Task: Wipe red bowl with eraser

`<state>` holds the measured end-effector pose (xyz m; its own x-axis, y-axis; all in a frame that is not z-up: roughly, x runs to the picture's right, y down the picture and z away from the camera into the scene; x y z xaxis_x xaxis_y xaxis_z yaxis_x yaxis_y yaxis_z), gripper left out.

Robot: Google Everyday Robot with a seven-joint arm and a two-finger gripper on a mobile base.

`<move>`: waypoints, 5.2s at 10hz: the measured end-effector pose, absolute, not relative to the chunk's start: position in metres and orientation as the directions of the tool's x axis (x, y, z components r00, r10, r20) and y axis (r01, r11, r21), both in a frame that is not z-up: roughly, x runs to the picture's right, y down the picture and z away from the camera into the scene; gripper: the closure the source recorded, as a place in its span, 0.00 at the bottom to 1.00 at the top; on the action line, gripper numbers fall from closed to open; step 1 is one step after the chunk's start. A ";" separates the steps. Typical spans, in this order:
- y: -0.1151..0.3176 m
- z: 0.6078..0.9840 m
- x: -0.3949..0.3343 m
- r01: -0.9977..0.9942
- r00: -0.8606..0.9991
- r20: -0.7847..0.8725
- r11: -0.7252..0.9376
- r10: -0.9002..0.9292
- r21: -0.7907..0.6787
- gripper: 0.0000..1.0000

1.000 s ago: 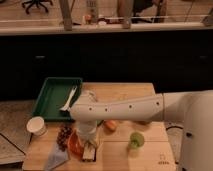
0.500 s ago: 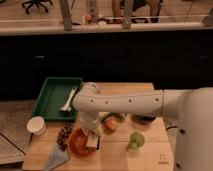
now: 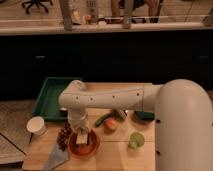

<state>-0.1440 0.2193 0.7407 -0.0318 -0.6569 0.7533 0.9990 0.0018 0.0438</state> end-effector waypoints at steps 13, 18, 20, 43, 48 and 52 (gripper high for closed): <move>0.270 0.706 -0.113 0.997 -0.061 0.740 0.000 -0.669 0.082 1.00; 0.239 0.734 -0.104 0.999 -0.037 0.723 -0.022 -0.690 0.031 1.00; 0.237 0.738 -0.123 0.996 -0.089 0.721 -0.061 -0.688 0.064 1.00; 0.226 0.735 -0.126 0.992 -0.128 0.760 -0.090 -0.637 0.092 1.00; 0.227 0.735 -0.127 0.990 -0.137 0.763 -0.097 -0.632 0.098 1.00; 0.227 0.735 -0.127 0.991 -0.136 0.763 -0.096 -0.632 0.097 1.00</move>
